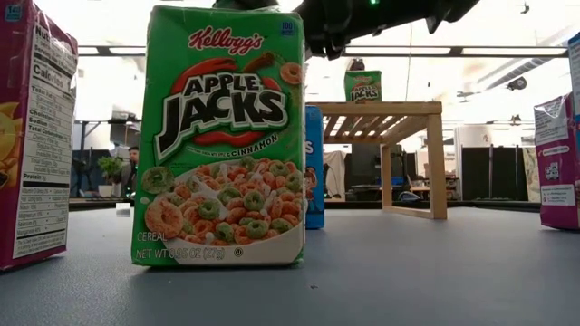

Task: Stack cereal on shelf
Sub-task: Put the top green cereal box on the shelf aligned with the other green cereal box

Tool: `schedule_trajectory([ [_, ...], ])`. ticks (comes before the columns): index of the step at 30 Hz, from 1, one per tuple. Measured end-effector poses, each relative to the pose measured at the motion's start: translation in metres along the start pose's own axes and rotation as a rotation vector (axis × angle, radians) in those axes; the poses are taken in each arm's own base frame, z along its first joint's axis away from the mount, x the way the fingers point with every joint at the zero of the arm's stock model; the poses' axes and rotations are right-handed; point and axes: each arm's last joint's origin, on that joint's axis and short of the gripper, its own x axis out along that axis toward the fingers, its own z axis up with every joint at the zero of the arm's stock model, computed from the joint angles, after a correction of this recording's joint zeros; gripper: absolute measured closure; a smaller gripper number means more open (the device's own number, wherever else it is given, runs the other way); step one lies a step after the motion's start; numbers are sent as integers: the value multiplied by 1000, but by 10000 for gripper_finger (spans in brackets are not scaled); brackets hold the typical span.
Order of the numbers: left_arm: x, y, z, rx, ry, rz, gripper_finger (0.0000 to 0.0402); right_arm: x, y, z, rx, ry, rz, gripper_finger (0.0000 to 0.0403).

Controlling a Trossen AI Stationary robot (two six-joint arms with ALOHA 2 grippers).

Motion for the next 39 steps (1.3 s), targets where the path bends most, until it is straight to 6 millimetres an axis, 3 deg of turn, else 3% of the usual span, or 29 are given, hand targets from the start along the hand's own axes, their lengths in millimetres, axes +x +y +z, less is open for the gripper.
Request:
schedule_trajectory([
  [8,-1,0,0,-3,-3,6,251,-7,-1,2,-2,8,8,206],
  [15,-4,0,0,-13,22,2,176,-8,-1,0,0,30,9,238],
  [20,-29,-2,8,-17,52,2,120,-8,-1,0,-3,35,7,232],
  [24,-59,-3,17,-20,24,29,102,-16,-4,3,-14,16,4,232],
  [31,-92,-12,5,34,-107,109,111,-65,-21,13,-1,-150,81,239],
  [39,-95,-16,-33,98,-486,87,119,-134,-54,-13,54,-458,98,231],
])
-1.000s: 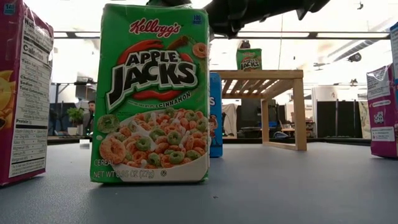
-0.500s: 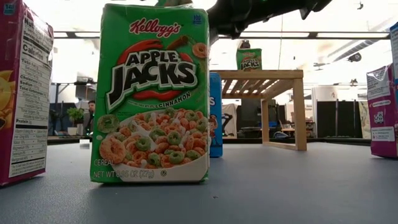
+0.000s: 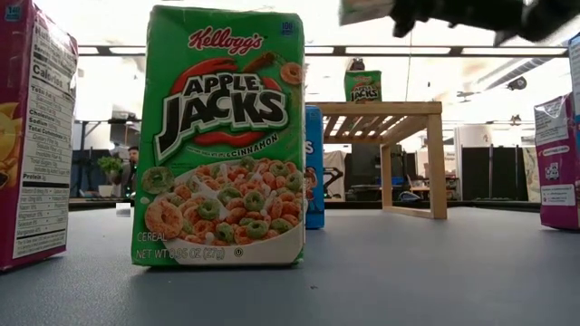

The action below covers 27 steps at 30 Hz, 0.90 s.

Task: Stack cereal on shelf
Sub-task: Put the top green cereal box on the shelf aligned with the other green cereal box

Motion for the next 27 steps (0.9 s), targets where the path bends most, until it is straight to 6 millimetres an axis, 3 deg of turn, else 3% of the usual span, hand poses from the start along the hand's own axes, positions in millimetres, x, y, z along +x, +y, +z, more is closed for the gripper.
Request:
schedule_trajectory([
  [5,-9,-2,-29,47,-225,0,119,-31,-12,-10,-7,-43,-89,233],
  [14,-22,-2,-72,118,-413,41,119,-52,-38,-36,-5,20,-176,234],
  [21,-24,-3,-85,146,-474,62,120,-71,-62,-50,61,-22,-194,234],
  [27,-21,-3,-87,141,-476,62,120,-71,-72,-66,88,21,-161,234],
])
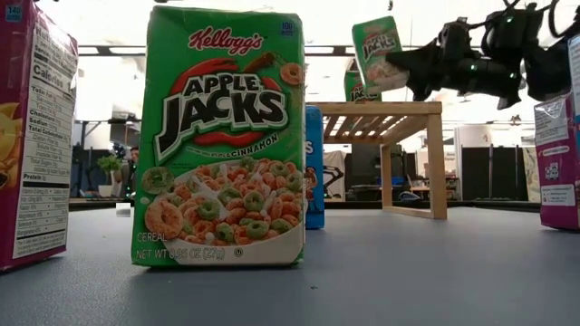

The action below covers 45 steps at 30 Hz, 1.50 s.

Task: Stack cereal on shelf
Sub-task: Put the top green cereal box on the shelf aligned with the other green cereal box

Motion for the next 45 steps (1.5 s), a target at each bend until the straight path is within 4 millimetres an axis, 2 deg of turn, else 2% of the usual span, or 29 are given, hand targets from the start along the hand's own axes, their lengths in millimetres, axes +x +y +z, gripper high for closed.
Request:
schedule_trajectory([
  [12,9,-2,-6,-22,36,-8,120,6,-8,-30,-13,78,-14,234],
  [27,11,-2,-8,-18,49,-1,120,3,-20,-37,-28,100,-61,233],
  [38,11,-2,-8,-29,54,7,120,1,-20,-44,11,162,-62,176],
  [45,11,-2,-9,-46,60,8,120,-3,-21,-39,-9,208,-83,161],
])
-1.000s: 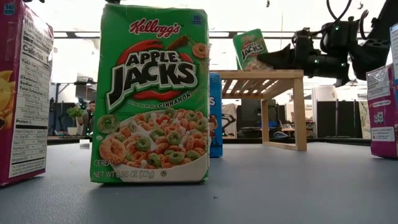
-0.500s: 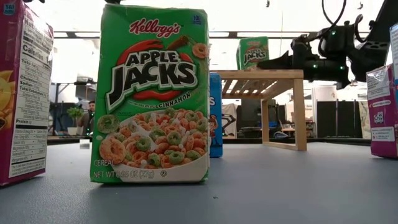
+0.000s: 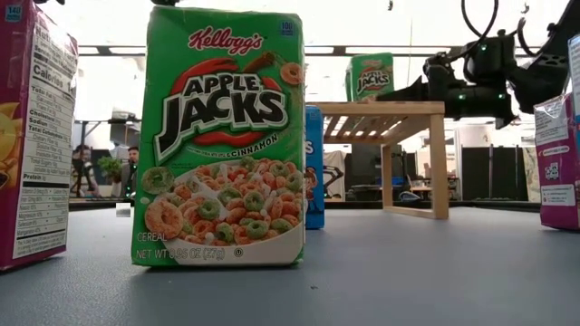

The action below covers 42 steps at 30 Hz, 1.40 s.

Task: Stack cereal on shelf
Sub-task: Put the top green cereal box on the shelf aligned with the other green cereal box, then put the green cereal box on the shelf aligned with the other cereal boxes

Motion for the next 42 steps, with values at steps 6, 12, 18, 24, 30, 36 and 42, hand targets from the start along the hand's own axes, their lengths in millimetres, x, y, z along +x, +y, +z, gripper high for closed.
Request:
schedule_trajectory([
  [6,0,0,-1,0,5,-1,120,-6,3,7,-16,35,-10,160],
  [12,0,0,-1,4,8,5,120,-14,9,19,-42,21,-4,156],
  [18,0,0,-2,4,21,24,120,-21,12,28,-43,13,-7,155],
  [24,0,0,-6,-26,84,37,120,-28,16,31,-60,53,-66,154],
  [30,3,3,-2,-38,174,86,119,-34,17,33,-72,80,-135,154],
  [36,12,2,-3,-34,194,83,119,-35,18,34,-72,81,-135,154],
  [42,14,1,-1,-45,305,64,120,-38,20,37,-86,75,-136,154],
])
